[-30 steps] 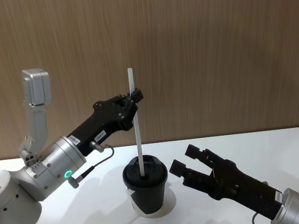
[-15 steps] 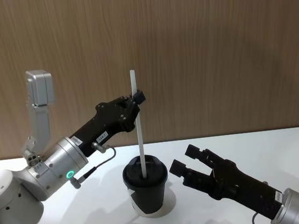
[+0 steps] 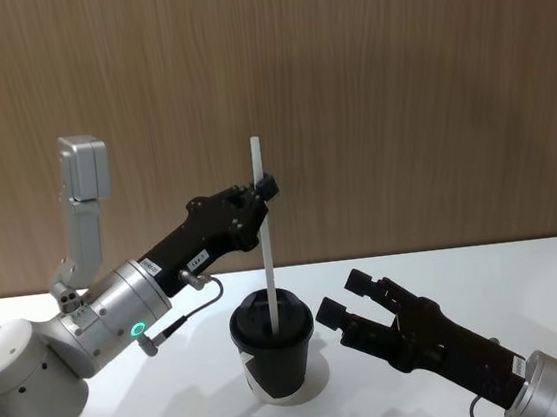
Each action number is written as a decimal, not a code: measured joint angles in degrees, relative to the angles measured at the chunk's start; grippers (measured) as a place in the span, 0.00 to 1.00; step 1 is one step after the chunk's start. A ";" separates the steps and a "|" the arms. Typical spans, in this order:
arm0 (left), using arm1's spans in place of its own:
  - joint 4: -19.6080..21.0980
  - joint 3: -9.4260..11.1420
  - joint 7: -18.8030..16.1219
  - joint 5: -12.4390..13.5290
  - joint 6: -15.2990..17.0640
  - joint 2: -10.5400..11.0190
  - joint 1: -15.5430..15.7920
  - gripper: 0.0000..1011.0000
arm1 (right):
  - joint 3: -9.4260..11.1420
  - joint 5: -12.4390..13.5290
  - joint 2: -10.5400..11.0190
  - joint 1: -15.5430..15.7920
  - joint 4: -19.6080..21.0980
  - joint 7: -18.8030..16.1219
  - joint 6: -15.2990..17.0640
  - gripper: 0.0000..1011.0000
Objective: Pick up the straw with one hand, pass it to the other hand, and insert it into the cup.
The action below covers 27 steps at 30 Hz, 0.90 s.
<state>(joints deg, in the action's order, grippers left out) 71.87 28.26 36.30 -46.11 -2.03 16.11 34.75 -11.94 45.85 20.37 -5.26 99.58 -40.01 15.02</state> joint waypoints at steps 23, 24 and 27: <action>0.91 0.32 -0.56 -0.25 0.48 0.30 -1.21 0.12 | 0.00 0.00 0.00 0.00 0.00 0.00 0.00 0.99; 1.04 0.35 -0.61 -0.24 0.53 0.37 -1.30 0.16 | 0.00 0.00 0.00 0.00 0.00 0.00 0.00 0.99; 1.45 0.43 -0.70 -0.19 0.60 0.60 -1.57 0.27 | 0.00 0.00 0.00 0.00 0.00 0.00 0.00 0.99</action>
<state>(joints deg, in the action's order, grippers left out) 73.32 28.69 35.60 -46.30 -1.43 16.71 33.18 -11.95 45.85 20.37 -5.26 99.58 -40.01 15.01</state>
